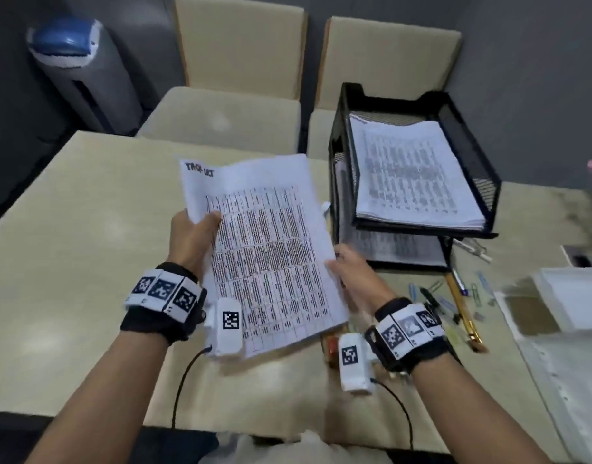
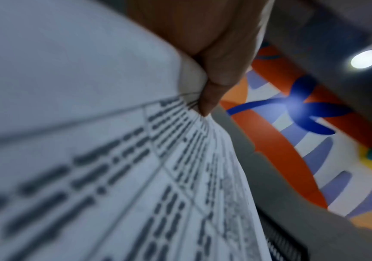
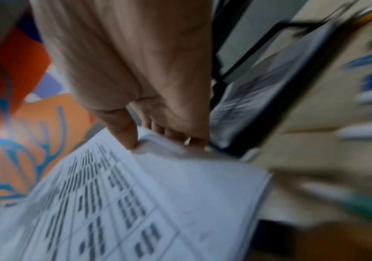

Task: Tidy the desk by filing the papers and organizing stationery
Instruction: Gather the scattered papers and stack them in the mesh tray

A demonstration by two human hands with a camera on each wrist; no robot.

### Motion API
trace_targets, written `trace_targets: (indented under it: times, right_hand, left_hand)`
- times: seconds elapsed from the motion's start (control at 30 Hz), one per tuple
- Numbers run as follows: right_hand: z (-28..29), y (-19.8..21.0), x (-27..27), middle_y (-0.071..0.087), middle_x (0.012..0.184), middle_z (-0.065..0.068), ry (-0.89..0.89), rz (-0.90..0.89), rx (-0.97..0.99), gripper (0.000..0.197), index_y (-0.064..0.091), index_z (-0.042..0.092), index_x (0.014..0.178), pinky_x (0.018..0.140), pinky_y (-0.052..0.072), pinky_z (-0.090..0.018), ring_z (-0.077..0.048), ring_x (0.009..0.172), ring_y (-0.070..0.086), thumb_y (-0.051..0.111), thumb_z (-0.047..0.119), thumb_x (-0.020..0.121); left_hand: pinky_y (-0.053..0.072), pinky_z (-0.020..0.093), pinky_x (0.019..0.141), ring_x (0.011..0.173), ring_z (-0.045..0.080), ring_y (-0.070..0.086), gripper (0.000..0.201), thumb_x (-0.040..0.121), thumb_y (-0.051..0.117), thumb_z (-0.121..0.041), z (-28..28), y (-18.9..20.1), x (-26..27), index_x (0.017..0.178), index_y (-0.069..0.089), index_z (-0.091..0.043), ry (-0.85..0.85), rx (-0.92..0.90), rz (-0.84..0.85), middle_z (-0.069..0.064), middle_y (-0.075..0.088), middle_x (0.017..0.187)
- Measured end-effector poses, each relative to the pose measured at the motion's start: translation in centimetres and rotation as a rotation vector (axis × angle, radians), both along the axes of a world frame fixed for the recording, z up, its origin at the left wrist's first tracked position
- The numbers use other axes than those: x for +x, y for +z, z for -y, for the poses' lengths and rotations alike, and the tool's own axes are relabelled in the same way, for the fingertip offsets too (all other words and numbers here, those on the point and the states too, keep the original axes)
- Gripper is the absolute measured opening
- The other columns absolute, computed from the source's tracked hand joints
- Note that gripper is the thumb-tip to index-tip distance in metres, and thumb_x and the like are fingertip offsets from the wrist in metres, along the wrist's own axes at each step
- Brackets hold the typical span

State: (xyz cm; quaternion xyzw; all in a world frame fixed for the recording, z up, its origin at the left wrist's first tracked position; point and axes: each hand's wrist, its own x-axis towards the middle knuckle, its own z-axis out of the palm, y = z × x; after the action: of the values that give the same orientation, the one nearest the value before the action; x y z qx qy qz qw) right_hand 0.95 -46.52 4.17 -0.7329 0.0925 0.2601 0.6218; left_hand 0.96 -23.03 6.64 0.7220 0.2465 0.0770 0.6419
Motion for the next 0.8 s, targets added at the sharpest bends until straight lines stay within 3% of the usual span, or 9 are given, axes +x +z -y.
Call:
trace_targets:
  times: [0.17,0.27,0.33,0.43,0.5,0.57,0.67,0.77,0.8]
  right_hand:
    - [9.7,-3.6,-5.2,0.063,0.106,-0.018,-0.132,-0.228,0.013,0.021,0.051,-0.001,0.112,0.086,0.050,-0.043,-0.031,0.096,0.062,0.039,0.001,0.095]
    - [14.0,-3.8,-5.7,0.065,0.101,-0.015,-0.293,-0.215,0.034,0.019,0.052,0.006,0.108,0.072,0.055,-0.038,-0.026,0.086,0.065,0.037,0.002,0.097]
    - [16.5,-3.2,-4.0,0.063,0.100,-0.014,-0.394,-0.134,0.004,0.020,0.054,0.010,0.097,0.066,0.054,-0.034,-0.023,0.081,0.064,0.036,0.000,0.096]
    - [19.3,-3.2,0.2,0.060,0.101,-0.017,-0.568,-0.021,0.042,0.019,0.050,0.008,0.090,0.069,0.054,-0.038,-0.025,0.078,0.061,0.036,-0.003,0.095]
    - [20.6,-3.3,3.2,0.061,0.107,-0.023,-0.601,-0.008,0.097,0.018,0.053,0.002,0.100,0.081,0.055,-0.048,-0.035,0.091,0.062,0.037,-0.005,0.095]
    - [21.6,-3.8,5.8,0.061,0.112,-0.025,-0.556,-0.033,0.146,0.027,0.053,-0.005,0.115,0.083,0.055,-0.049,-0.036,0.097,0.064,0.039,-0.007,0.091]
    - [22.2,-4.3,7.9,0.060,0.074,-0.010,-0.467,-0.039,-0.043,0.022,0.058,0.004,0.081,0.042,0.050,-0.020,-0.010,0.045,0.062,0.043,-0.011,0.086]
    - [22.2,-4.9,9.2,0.052,0.034,0.001,-0.404,-0.003,-0.295,0.025,0.050,0.011,0.069,0.028,0.030,-0.013,-0.004,0.022,0.043,0.049,-0.007,0.085]
    - [22.1,-5.1,9.5,0.049,0.027,0.002,-0.401,0.006,-0.362,0.024,0.050,0.011,0.067,0.026,0.028,-0.012,-0.003,0.019,0.041,0.050,-0.006,0.085]
  left_hand:
    - [0.035,0.026,0.050,0.052,0.019,0.041,0.007,0.089,0.052,-0.010,8.9,-4.9,1.5,0.089,0.052,-0.003,-0.119,0.001,-0.253,0.004,0.045,0.062]
    - [0.038,0.026,0.052,0.054,0.020,0.044,0.009,0.087,0.053,-0.013,13.7,-5.7,2.8,0.090,0.052,-0.004,-0.204,-0.038,-0.325,0.006,0.049,0.065]
    - [0.049,0.031,0.065,0.065,0.024,0.055,0.020,0.085,0.057,-0.018,16.3,-6.0,3.6,0.098,0.056,-0.003,-0.290,-0.083,-0.373,0.012,0.060,0.079]
    - [0.052,0.044,0.091,0.102,0.031,0.064,0.073,0.069,0.067,-0.043,19.1,-7.2,4.4,0.129,0.045,-0.007,-0.472,-0.134,-0.462,0.011,0.062,0.121]
    - [0.057,0.029,0.073,0.087,0.022,0.071,0.067,0.079,0.064,-0.035,20.7,-7.1,4.3,0.132,0.038,-0.005,-0.511,-0.169,-0.466,0.014,0.058,0.124]
    - [0.046,0.017,0.041,0.042,0.006,0.062,0.038,0.091,0.052,-0.013,21.7,-7.0,4.8,0.126,0.039,-0.004,-0.473,-0.143,-0.420,0.014,0.061,0.099]
    - [0.036,0.017,0.035,0.031,0.007,0.049,0.011,0.089,0.044,0.001,22.3,-7.2,6.7,0.097,0.052,0.001,-0.360,0.003,-0.358,0.002,0.057,0.047]
    - [0.049,0.022,0.054,0.080,0.022,0.064,0.018,0.091,0.044,-0.001,22.8,-7.5,8.3,0.096,0.061,0.002,-0.392,0.147,-0.388,0.013,0.065,0.080]
    - [0.051,0.029,0.063,0.082,0.027,0.063,0.020,0.093,0.043,-0.004,23.0,-7.5,8.7,0.092,0.061,0.003,-0.416,0.213,-0.381,0.016,0.064,0.091]
